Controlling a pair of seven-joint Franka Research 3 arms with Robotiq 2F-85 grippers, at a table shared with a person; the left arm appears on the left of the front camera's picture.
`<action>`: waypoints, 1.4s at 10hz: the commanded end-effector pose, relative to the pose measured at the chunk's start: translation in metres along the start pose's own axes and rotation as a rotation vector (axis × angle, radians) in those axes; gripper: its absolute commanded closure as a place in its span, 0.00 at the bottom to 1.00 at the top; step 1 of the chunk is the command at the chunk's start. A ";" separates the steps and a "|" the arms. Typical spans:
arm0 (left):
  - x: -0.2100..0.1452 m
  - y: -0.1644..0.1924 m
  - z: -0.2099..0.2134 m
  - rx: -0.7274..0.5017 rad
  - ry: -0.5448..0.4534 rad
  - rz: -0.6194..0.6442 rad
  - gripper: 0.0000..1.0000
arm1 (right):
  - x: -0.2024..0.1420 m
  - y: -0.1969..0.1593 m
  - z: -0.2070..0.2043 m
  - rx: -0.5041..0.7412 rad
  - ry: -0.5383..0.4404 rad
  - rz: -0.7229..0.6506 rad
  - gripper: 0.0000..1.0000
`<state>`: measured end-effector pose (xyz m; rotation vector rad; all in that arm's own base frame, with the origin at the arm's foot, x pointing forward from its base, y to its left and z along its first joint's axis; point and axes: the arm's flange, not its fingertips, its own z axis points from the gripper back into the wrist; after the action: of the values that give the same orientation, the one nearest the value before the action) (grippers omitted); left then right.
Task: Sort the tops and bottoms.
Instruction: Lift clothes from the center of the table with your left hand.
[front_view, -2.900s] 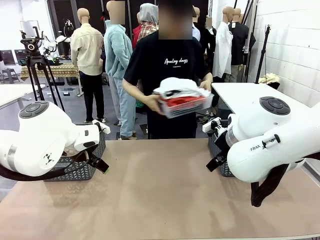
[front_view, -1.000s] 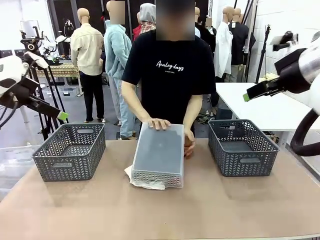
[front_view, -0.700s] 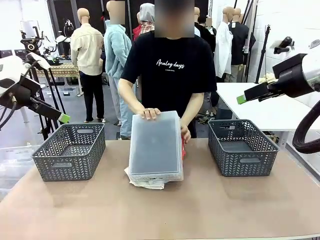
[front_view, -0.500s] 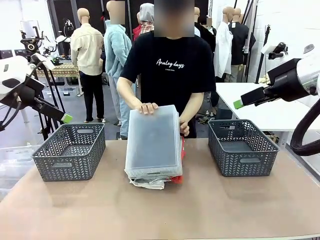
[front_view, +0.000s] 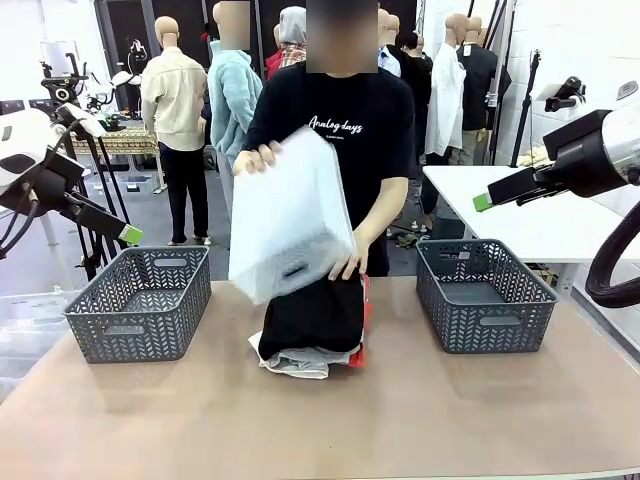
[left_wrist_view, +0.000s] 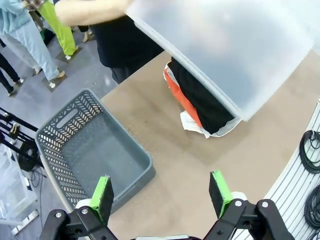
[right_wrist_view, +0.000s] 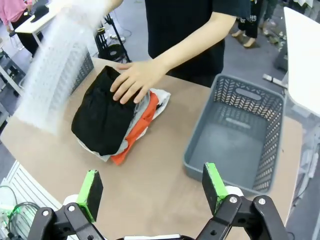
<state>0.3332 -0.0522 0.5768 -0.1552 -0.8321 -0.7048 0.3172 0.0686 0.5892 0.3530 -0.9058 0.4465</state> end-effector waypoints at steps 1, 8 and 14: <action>-0.004 -0.001 0.000 -0.007 -0.003 0.000 0.00 | 0.000 0.001 -0.002 0.014 -0.005 -0.008 0.00; -0.004 -0.001 0.000 -0.007 -0.003 0.000 0.00 | 0.000 0.001 -0.002 0.014 -0.005 -0.008 0.00; -0.004 -0.001 0.000 -0.007 -0.003 0.000 0.00 | 0.000 0.001 -0.002 0.014 -0.005 -0.008 0.00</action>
<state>0.3332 -0.0522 0.5768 -0.1555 -0.8321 -0.7046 0.3171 0.0689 0.5892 0.3527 -0.9059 0.4472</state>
